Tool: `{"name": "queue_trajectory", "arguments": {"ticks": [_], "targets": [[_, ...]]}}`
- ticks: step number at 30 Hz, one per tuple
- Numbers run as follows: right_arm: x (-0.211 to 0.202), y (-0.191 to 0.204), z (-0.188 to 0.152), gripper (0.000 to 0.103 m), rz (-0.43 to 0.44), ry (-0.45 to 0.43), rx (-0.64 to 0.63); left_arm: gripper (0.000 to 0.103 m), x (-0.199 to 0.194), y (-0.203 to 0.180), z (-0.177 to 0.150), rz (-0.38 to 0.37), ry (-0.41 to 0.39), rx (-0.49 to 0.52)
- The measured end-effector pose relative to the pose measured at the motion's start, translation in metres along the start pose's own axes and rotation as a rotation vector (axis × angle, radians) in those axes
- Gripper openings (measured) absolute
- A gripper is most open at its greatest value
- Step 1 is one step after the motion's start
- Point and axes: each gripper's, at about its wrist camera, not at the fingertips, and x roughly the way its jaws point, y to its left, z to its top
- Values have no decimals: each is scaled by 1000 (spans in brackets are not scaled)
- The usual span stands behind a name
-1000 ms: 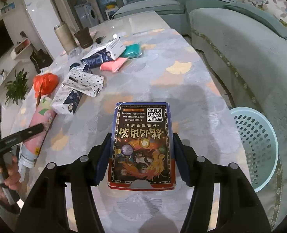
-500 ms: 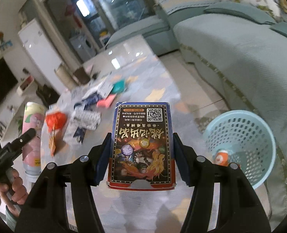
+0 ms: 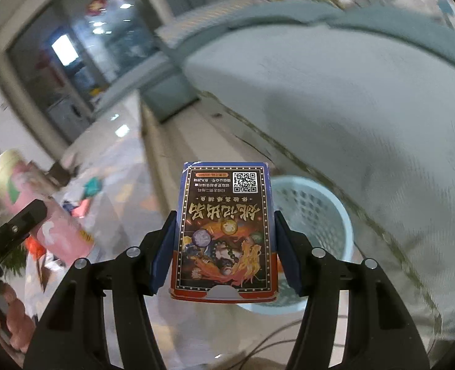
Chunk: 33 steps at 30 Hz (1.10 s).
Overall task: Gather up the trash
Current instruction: 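Carry bottle and card box to the blue basket and open both tools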
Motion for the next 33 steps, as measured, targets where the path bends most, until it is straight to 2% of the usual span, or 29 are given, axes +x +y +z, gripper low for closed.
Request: {"name": "queue_trajectory", "arguments": {"ticks": [8,11,16,20,22,24,33], "targets": [[63,-58,-27,57,-66,103,121,47,74,-23,-17,-75,125,-2],[83,-67,-42,57,-91,112,126,47,91,-25,-30,-68,167,18],[112,-84,-62,59,-124,184,169,47,108,-25,-46,-21,226,43],[107,-91,-60,63,-99,156,212,49,113,-22,-49,-45,250,31],[100,-92,-58,63,-99,138,211,57,110,-24,-46,-55,237,36],[94,-93,-55,63,-92,123,215,61,105,-24,-45,-57,220,41],[73,-92,-58,63,-78,91,206,61,100,-21,-41,-54,206,20]]}}
